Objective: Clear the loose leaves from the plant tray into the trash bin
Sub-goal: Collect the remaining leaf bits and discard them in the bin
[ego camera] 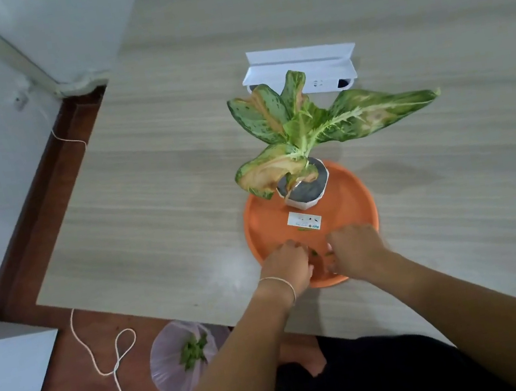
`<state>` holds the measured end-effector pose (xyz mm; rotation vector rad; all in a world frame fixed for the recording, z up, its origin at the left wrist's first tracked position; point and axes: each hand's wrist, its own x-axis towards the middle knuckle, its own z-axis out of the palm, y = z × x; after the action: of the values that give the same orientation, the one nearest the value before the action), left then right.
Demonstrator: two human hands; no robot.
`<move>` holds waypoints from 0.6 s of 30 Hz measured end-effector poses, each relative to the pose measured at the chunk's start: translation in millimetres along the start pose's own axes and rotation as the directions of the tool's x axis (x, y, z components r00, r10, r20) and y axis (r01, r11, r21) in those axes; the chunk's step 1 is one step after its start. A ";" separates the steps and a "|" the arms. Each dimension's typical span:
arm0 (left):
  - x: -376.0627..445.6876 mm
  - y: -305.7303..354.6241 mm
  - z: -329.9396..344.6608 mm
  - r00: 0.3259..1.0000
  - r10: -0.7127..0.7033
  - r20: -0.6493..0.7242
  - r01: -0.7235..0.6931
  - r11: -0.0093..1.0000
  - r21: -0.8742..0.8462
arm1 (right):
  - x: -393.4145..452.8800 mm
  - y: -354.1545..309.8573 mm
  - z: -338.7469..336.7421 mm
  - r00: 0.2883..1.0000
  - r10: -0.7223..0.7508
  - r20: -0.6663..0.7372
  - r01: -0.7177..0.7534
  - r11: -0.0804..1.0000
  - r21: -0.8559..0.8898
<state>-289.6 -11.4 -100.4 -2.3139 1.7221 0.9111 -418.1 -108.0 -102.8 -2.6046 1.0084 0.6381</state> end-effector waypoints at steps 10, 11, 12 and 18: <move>9.7 16.1 -7.7 0.999 0.019 -0.051 -0.016 0.998 0.063 | 1.2 -7.3 4.7 0.999 0.036 0.027 -0.034 0.997 -0.062; 10.4 17.5 -10.1 0.999 0.028 -0.032 -0.026 0.998 0.053 | 0.6 -6.7 4.6 0.999 0.032 0.023 -0.031 0.998 -0.048; 11.4 18.5 -12.2 0.999 0.033 -0.017 -0.032 0.999 0.042 | -0.1 -5.5 3.8 0.999 0.028 0.022 -0.028 0.999 -0.026; 15.2 17.0 -16.5 0.999 0.044 -0.029 -0.045 0.998 -0.049 | 0.5 7.9 8.7 0.997 0.022 0.072 -0.040 0.965 0.260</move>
<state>-295.9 -37.0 -90.7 -2.3390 1.7891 0.9432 -425.9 -110.5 -111.4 -2.3271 1.0372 0.5552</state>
